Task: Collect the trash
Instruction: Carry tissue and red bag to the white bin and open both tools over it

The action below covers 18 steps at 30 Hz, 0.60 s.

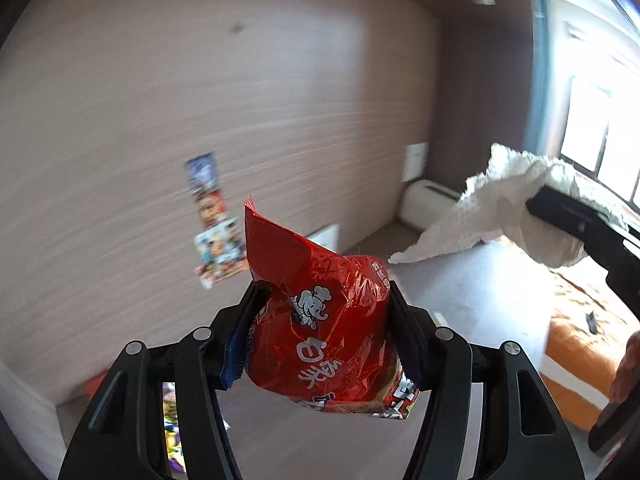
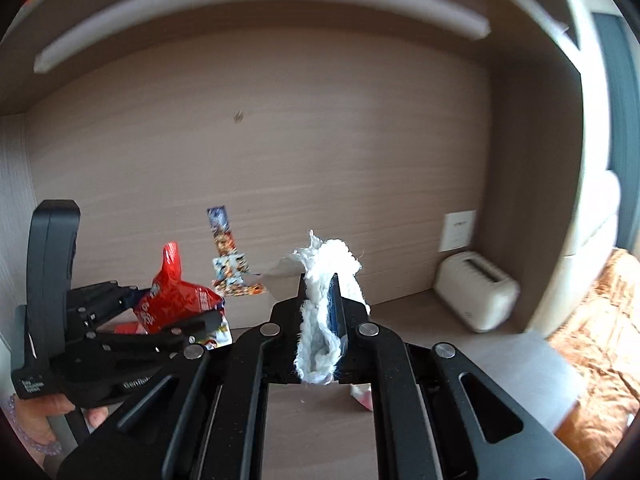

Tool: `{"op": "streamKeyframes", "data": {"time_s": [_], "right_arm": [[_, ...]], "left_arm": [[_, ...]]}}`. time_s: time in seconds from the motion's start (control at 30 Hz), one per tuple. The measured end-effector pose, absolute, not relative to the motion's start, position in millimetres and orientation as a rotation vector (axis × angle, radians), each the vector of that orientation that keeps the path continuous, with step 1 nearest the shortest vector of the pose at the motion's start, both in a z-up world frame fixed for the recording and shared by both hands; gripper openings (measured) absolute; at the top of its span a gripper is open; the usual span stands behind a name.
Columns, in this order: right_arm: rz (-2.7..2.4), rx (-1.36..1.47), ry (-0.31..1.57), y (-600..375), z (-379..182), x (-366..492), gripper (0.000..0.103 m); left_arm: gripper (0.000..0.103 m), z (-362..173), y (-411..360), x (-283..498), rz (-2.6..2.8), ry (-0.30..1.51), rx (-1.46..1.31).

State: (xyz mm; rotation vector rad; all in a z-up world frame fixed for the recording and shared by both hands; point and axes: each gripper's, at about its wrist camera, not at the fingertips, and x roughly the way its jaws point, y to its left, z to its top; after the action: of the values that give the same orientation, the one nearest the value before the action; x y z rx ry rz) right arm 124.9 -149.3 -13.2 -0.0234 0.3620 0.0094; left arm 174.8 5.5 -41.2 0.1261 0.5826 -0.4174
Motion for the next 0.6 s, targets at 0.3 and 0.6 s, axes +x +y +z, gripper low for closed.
{"op": "streamKeyframes", "data": {"time_s": [0.3, 0.6], "right_arm": [[-0.173, -0.029, 0.309, -154, 17, 37, 0.009], [-0.384, 0.038, 0.304, -186, 23, -49, 0.009]], "left_arm": [[0.06, -22, -60, 129, -0.647, 0.53, 0.158], [0.06, -30, -129, 88, -0.872, 0.534, 0.211]]}}
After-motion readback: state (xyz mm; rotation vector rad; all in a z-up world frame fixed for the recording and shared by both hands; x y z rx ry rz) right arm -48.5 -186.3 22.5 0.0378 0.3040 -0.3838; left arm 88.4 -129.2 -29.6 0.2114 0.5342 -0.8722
